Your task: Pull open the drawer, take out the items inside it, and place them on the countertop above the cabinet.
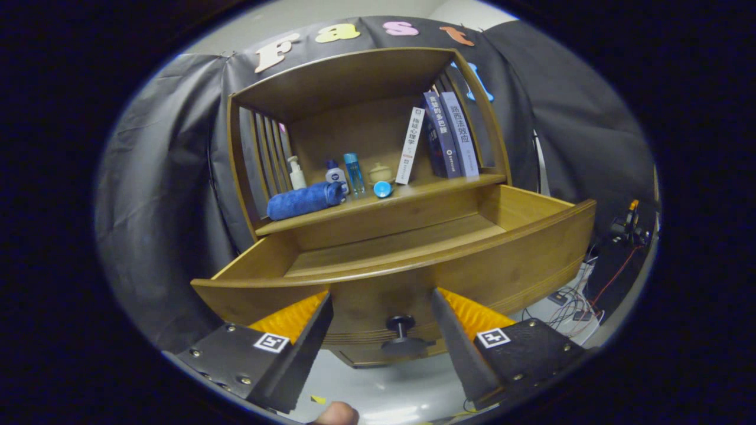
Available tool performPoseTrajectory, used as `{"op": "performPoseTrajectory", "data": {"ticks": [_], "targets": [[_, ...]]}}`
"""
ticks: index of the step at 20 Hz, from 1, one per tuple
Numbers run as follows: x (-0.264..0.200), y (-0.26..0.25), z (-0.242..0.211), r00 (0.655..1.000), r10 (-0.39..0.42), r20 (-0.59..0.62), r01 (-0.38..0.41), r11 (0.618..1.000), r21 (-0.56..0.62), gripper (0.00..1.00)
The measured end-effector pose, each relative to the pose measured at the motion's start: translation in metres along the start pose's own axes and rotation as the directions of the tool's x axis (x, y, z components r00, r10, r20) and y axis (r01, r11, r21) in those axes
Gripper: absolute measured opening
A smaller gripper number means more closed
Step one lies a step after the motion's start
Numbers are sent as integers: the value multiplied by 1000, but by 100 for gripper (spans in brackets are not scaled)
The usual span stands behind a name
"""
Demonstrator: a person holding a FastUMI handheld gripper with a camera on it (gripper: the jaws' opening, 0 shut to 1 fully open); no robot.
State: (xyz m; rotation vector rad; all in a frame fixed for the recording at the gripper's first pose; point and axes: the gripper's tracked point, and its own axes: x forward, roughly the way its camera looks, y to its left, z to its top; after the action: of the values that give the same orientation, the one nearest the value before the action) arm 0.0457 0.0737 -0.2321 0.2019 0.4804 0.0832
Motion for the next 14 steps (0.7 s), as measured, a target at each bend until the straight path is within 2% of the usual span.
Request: {"op": "performPoseTrajectory", "data": {"ticks": [14], "targets": [[9,-5,5,999,18,-41,-19,1000,-13,99]]}}
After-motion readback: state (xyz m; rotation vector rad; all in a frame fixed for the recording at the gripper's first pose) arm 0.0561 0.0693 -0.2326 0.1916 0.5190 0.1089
